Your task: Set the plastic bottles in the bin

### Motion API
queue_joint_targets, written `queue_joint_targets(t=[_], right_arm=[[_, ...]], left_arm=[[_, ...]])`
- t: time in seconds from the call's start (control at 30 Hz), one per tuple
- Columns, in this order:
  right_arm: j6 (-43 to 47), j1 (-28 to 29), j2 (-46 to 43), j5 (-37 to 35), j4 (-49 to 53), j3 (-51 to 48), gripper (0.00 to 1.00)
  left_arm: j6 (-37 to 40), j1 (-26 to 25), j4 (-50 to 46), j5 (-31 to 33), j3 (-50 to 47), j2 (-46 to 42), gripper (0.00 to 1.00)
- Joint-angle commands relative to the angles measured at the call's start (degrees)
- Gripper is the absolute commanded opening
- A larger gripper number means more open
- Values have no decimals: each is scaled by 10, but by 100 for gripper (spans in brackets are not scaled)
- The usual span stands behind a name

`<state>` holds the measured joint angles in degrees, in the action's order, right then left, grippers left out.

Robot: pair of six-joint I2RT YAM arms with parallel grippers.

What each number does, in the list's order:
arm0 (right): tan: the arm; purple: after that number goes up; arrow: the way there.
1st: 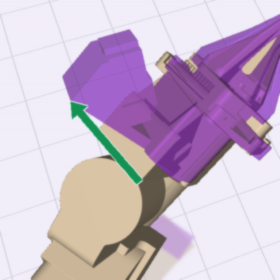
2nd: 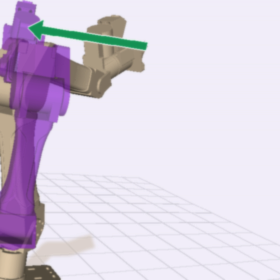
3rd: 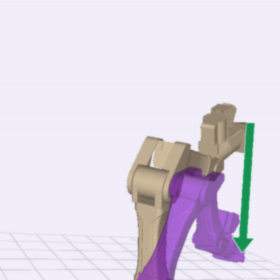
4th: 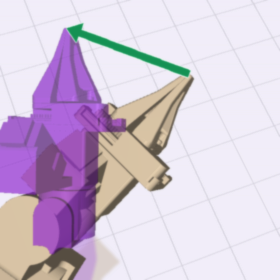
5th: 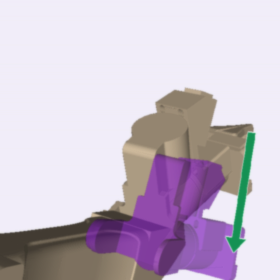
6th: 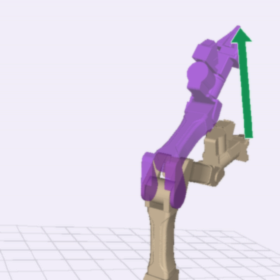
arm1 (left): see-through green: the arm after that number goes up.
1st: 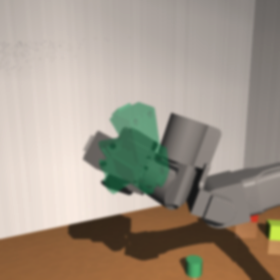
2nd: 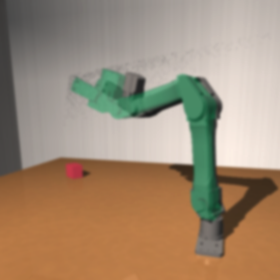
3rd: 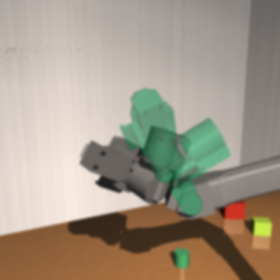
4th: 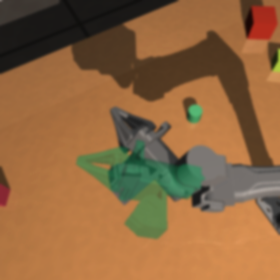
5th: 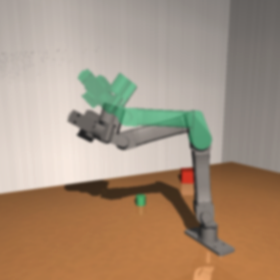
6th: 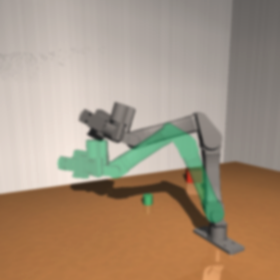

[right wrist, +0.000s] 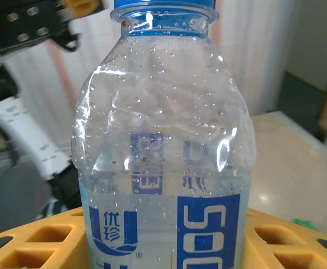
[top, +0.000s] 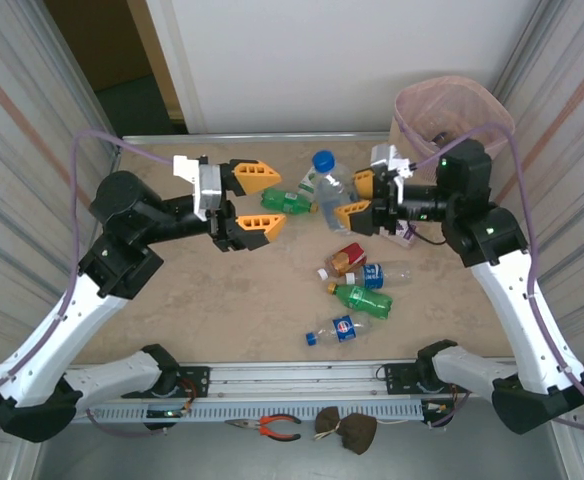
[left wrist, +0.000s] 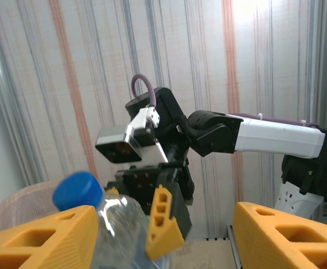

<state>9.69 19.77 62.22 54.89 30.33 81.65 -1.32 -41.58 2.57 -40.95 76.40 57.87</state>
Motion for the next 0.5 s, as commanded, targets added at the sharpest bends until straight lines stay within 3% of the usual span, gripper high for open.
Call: queue_joint_targets(t=[0.0, 0.2, 0.47], right_arm=[[-1, -51, 10, -35, 13, 41, 51], [-17, -155, 51, -98, 21, 94, 50], [-29, -261, 139, -252, 27, 166, 48]], left_arm=[[12, 4, -12, 23, -12, -13, 65], [14, 4, -23, 32, -20, -20, 65], [13, 4, -29, 37, -29, -26, 63]])
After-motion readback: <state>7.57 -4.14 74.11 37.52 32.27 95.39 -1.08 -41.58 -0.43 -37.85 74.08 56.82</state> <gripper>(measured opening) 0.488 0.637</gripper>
